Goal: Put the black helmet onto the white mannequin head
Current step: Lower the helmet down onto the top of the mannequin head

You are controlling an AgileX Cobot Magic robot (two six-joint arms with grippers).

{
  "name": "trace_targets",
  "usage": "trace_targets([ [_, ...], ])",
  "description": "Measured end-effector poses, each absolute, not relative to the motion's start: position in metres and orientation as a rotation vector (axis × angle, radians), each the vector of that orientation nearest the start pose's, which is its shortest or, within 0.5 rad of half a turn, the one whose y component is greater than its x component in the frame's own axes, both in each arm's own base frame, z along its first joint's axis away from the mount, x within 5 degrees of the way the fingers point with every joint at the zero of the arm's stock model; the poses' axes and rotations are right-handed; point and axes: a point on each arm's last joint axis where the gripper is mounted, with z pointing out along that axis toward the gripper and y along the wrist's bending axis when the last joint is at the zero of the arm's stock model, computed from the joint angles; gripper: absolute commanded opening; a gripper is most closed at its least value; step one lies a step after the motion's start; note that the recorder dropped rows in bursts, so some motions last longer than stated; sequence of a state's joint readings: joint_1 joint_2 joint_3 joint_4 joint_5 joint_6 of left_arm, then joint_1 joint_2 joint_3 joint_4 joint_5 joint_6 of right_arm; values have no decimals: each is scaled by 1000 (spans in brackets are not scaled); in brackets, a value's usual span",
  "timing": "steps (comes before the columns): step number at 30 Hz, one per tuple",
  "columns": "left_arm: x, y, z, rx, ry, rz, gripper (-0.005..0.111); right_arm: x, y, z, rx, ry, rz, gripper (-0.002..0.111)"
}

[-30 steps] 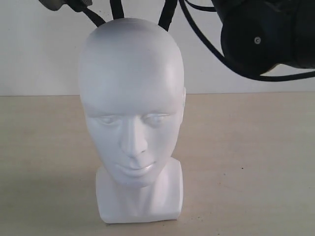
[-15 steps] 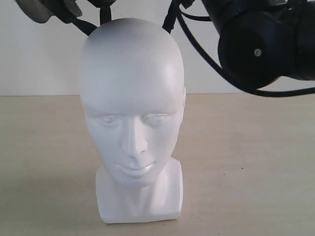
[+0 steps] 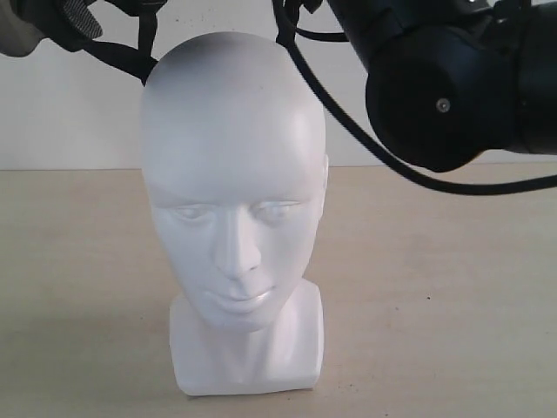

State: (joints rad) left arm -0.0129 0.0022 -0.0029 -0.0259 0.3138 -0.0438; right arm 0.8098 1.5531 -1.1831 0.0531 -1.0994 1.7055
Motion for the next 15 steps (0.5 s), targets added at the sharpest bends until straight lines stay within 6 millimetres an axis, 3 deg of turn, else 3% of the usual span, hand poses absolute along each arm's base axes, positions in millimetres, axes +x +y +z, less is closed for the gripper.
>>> trace_targets([
  [15,54,-1,186,-44,1796,-65,13,237,252,420,491,936,2385,0],
])
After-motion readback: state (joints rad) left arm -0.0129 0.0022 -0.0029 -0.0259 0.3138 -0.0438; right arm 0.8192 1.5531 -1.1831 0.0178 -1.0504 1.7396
